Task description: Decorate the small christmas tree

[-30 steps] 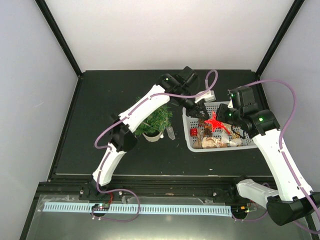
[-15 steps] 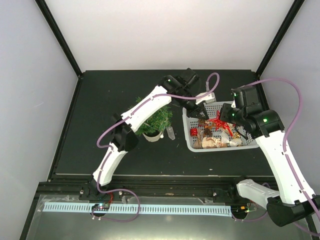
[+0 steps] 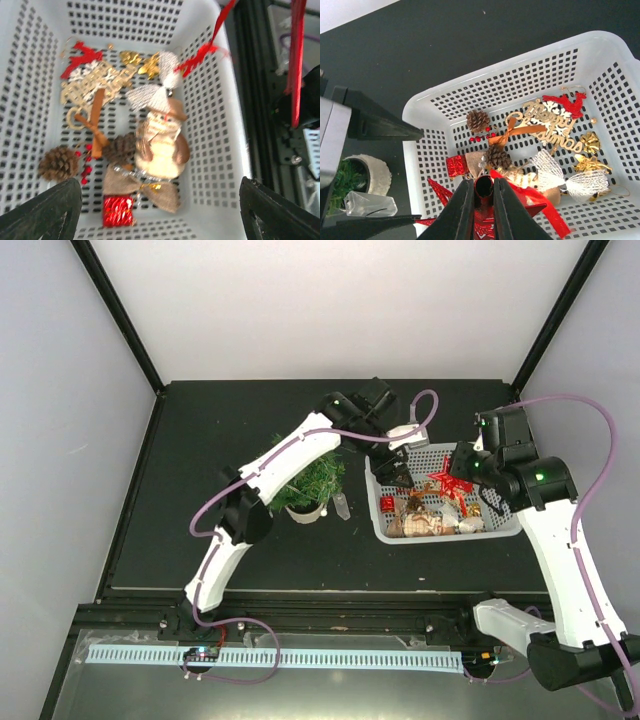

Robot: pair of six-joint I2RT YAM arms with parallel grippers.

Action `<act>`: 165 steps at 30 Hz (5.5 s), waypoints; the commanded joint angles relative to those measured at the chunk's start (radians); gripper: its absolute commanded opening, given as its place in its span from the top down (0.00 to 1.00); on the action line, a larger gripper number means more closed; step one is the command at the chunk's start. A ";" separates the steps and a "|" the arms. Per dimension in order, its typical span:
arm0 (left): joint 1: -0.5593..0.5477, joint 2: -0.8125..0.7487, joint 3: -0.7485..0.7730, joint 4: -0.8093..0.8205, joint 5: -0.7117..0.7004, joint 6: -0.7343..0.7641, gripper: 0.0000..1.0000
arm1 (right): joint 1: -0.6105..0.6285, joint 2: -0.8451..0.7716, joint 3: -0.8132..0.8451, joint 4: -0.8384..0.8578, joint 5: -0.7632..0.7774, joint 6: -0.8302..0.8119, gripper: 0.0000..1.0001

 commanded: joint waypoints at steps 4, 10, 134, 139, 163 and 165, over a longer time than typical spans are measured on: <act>-0.042 -0.398 -0.548 0.479 -0.307 0.209 0.01 | -0.052 0.047 0.047 -0.002 -0.180 0.014 0.88; -0.183 -0.705 -1.101 1.074 -0.653 0.549 0.01 | -0.064 0.123 0.085 -0.033 -0.323 0.023 0.89; 0.481 -0.639 -0.216 -0.387 -0.078 0.113 0.98 | 0.010 0.157 -0.048 0.218 -0.439 0.140 0.56; 0.475 -0.634 -0.221 -0.387 -0.099 0.117 0.98 | 0.009 0.149 -0.060 0.218 -0.439 0.140 0.56; 0.473 -0.667 -0.240 -0.379 -0.135 0.117 0.98 | 0.009 0.120 -0.107 0.229 -0.460 0.155 0.56; 0.473 -0.668 -0.229 -0.378 -0.137 0.115 0.98 | 0.009 0.121 -0.105 0.230 -0.460 0.156 0.56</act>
